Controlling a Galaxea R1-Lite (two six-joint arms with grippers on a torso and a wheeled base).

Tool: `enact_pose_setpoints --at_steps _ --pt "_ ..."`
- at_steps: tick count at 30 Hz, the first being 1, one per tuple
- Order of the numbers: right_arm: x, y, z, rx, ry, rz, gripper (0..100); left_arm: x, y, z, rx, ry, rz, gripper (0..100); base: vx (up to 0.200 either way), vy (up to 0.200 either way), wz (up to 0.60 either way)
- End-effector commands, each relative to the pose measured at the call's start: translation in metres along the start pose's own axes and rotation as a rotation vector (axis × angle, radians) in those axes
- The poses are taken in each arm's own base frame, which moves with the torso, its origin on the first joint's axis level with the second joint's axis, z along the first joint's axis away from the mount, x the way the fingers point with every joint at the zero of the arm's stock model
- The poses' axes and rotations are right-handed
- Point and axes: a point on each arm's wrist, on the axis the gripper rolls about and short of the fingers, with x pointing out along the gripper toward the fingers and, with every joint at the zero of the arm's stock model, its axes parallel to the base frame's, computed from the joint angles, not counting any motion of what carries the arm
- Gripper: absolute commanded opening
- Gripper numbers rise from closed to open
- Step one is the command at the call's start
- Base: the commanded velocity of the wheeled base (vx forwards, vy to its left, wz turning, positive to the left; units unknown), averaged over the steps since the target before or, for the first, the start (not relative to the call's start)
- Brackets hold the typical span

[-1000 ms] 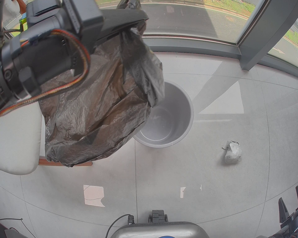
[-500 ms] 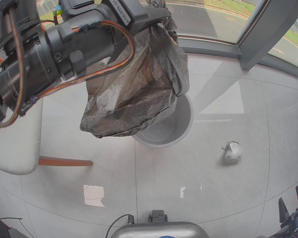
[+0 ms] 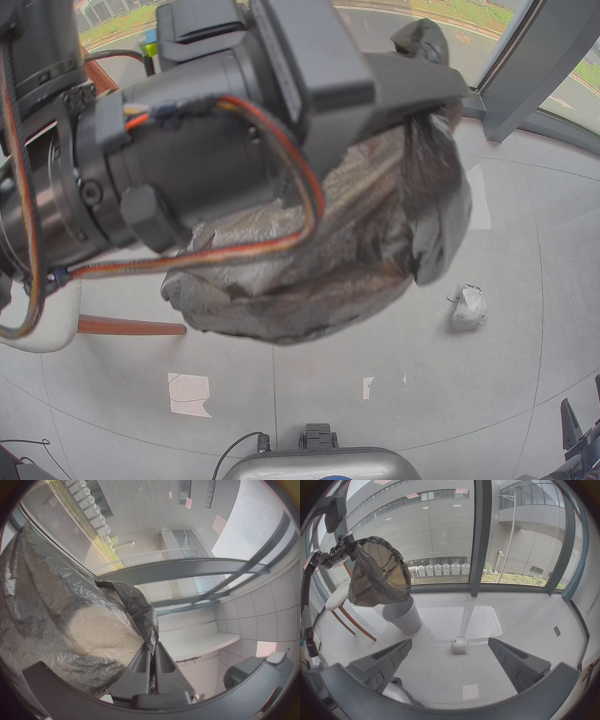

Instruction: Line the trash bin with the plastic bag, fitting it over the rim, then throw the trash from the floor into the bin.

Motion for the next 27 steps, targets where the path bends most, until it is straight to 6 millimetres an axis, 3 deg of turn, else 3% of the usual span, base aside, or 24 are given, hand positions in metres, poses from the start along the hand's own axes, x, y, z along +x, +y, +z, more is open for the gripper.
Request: enact_pose_setpoints --at_steps 1,6,18,24,27 --pt "0.000 0.000 -0.005 0.000 0.007 0.000 100 0.005 -0.002 -0.020 -0.036 0.119 -0.081 0 0.000 0.000 0.00" --pt "0.000 0.000 -0.005 0.000 0.007 0.000 100 0.008 -0.001 -0.037 -0.058 0.220 -0.162 0 0.000 0.000 0.00" --pt "0.000 0.000 -0.005 0.000 0.007 0.000 100 0.039 0.036 -0.068 -0.050 0.239 -0.212 0 0.000 0.000 0.00" --pt "0.000 0.000 -0.005 0.000 0.007 0.000 100 0.045 0.030 -0.092 -0.075 0.308 -0.240 0 0.000 0.000 0.00" --pt "0.000 0.000 -0.005 0.000 0.007 0.000 100 0.050 0.040 -0.101 -0.091 0.332 -0.218 0 0.000 0.000 0.00"
